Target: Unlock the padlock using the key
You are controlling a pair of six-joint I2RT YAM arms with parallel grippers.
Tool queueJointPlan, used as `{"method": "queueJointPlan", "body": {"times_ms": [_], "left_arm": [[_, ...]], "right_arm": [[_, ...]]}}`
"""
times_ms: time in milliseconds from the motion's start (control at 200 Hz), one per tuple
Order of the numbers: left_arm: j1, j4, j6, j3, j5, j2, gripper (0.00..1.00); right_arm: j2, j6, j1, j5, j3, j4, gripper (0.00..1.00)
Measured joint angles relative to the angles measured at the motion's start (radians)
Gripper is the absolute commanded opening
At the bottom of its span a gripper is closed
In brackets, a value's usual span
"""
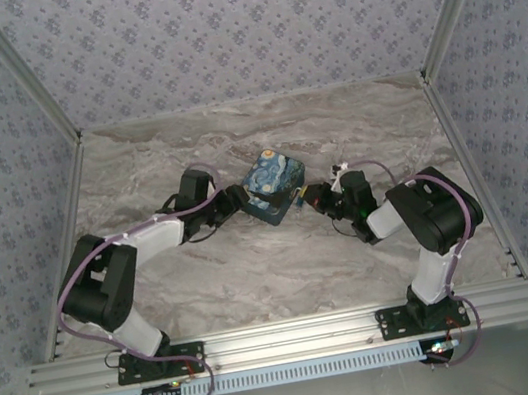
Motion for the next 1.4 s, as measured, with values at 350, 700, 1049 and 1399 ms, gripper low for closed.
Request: {"method": "queueJointPlan", "body": {"times_ms": [350, 700, 1049, 1399], "left_arm": [[0.008, -0.011, 0.003, -0.002, -0.001, -0.006, 0.67], [0.063, -0.038, 0.035, 0.002, 0.016, -0.013, 0.67], [0.117, -0.090, 0.079, 0.070, 0.018, 0.023, 0.69], [0.126, -0.114, 0.108, 0.036, -0.023, -0.091, 0.82]], "right_arm": [[-0.084, -0.034, -0.035, 0.024, -0.021, -0.057, 0.01], [-0.391, -0.264, -0.029, 0.010, -0.027, -0.431, 0.01], [-0.541, -0.484, 0.116, -0.004, 0.066, -0.897, 0.01], [-0.540, -0.510, 0.267, 0.097, 0.085, -1.133, 0.01]]}}
